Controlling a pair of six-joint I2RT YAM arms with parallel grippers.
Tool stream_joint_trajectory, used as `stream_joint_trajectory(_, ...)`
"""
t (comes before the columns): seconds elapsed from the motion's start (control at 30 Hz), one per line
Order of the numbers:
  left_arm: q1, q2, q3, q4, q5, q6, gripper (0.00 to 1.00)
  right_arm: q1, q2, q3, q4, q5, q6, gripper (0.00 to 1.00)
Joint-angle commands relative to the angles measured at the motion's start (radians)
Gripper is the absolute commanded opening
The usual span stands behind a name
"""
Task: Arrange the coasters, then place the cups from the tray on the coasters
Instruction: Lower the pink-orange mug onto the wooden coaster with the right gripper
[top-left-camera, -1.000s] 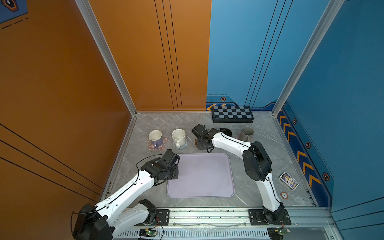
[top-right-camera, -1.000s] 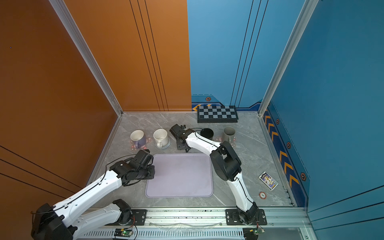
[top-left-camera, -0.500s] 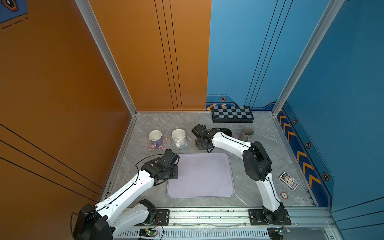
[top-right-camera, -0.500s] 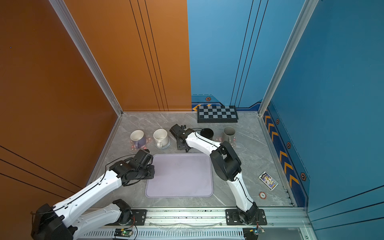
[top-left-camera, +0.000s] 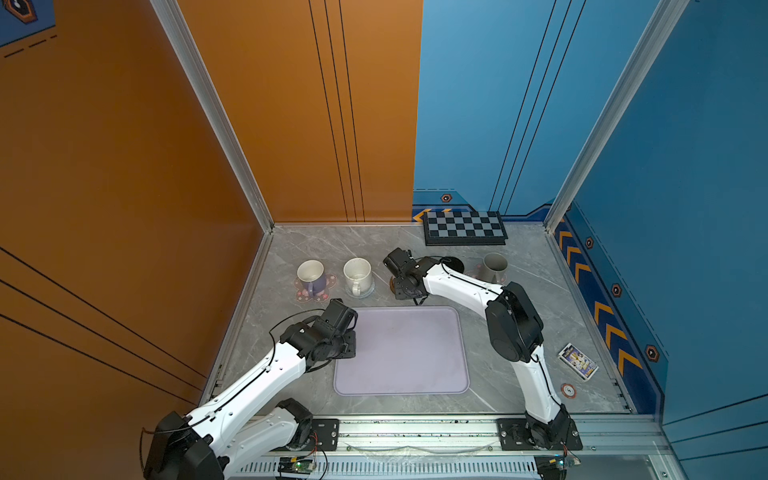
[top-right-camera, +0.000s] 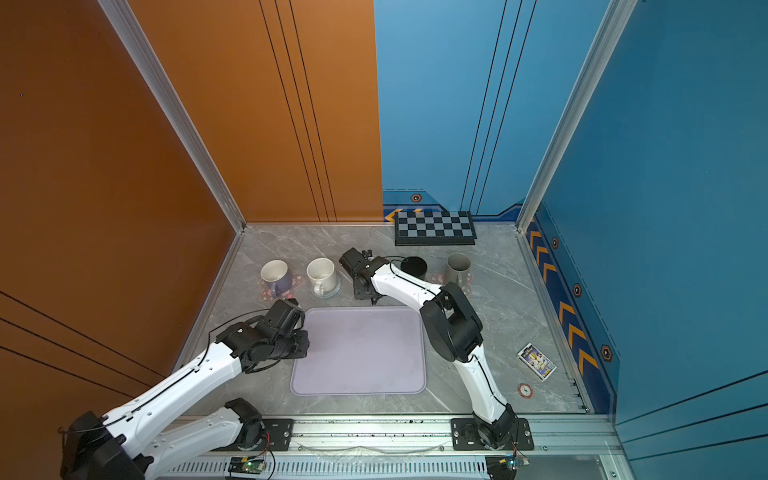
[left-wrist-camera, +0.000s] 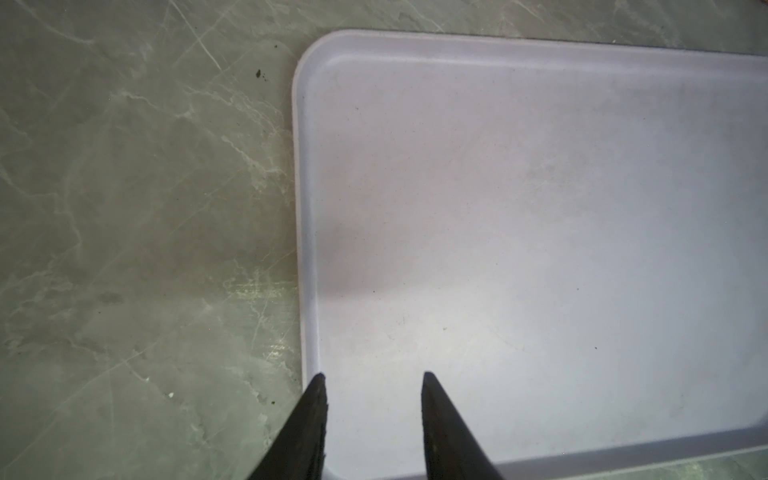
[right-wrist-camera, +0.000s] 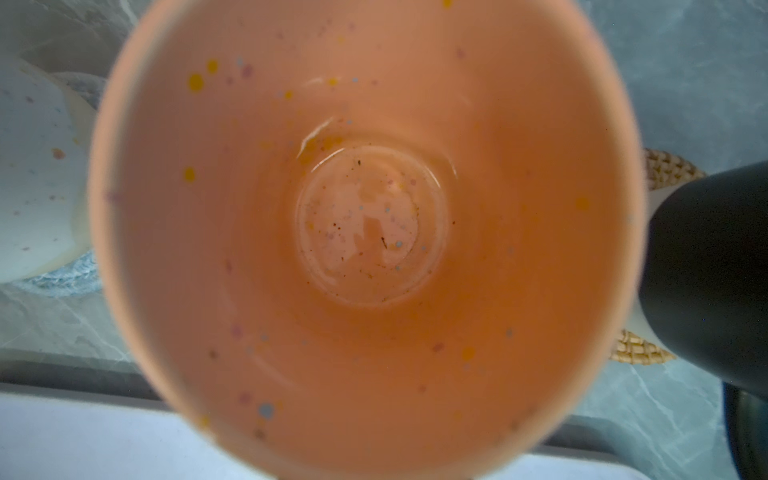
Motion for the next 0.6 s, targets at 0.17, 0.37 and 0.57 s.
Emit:
stream_joint_trajectory(0.17,0.007,-0.016,-0.011,-0.023,0.015,-0.009,0.4,0.003,-0.02,0.037,-0.018,-0.015,0.011,0.29)
stream_joint_trajectory(0.37,0.007,-0.02,-0.012,-0.022,0.018,-0.011,0.4,0.004,-0.029,0.026,-0.018,-0.021,0.014,0.28)
stream_joint_trajectory(0.57,0.008,-0.026,-0.008,-0.022,0.02,-0.011,0.4,0.008,-0.042,0.012,-0.017,-0.022,0.022,0.17)
